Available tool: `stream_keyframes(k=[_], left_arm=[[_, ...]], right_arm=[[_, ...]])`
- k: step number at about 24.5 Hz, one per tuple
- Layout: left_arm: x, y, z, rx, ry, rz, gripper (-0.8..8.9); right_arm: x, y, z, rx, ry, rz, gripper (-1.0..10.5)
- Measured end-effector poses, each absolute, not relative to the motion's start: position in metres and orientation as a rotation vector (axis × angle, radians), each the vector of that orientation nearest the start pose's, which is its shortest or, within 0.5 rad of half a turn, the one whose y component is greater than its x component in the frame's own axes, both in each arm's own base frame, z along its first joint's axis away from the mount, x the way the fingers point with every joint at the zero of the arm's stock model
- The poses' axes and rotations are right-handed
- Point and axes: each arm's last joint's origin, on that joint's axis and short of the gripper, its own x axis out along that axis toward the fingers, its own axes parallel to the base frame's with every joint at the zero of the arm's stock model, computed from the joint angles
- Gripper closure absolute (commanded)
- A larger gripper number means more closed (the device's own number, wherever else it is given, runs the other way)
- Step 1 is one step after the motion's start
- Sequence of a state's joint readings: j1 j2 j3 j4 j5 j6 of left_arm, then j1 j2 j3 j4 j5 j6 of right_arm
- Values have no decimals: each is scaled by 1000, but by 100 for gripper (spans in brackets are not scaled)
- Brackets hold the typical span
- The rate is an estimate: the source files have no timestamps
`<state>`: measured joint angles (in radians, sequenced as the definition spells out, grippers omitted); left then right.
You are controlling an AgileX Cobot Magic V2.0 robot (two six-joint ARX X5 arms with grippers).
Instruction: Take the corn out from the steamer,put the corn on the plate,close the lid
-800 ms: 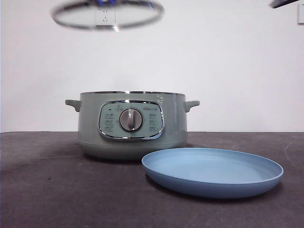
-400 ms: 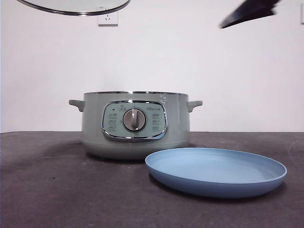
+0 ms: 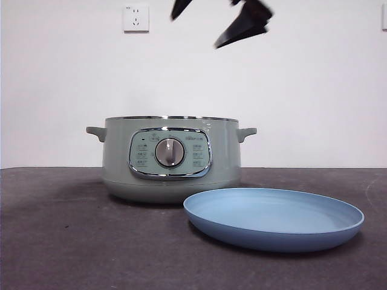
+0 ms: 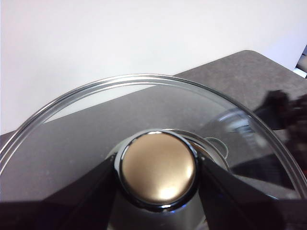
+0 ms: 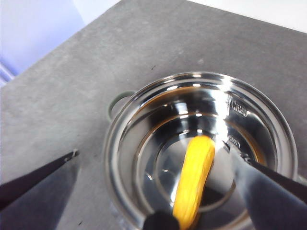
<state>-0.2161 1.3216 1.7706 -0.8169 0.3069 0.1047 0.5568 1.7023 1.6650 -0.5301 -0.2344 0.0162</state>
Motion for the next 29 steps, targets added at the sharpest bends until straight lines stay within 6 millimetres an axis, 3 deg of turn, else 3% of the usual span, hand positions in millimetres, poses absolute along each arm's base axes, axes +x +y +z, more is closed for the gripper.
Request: stream_keyframes(k=[4, 11, 20, 25, 29], left_arm=[[217, -57, 491, 85, 330, -535, 822], [183, -49, 503, 87, 288, -535, 822], [172, -47, 504, 87, 296, -535, 822], [171, -47, 503, 86, 311, -535, 822], [170, -46, 503, 86, 309, -535, 822]], right_arm=[[342, 227, 340, -102, 636, 771, 357], [373, 249, 279, -141, 730, 719, 356], [388, 267, 241, -178, 723, 666, 357], [393, 269, 234, -185, 707, 640, 358], [399, 273, 218, -193, 718, 638, 387]])
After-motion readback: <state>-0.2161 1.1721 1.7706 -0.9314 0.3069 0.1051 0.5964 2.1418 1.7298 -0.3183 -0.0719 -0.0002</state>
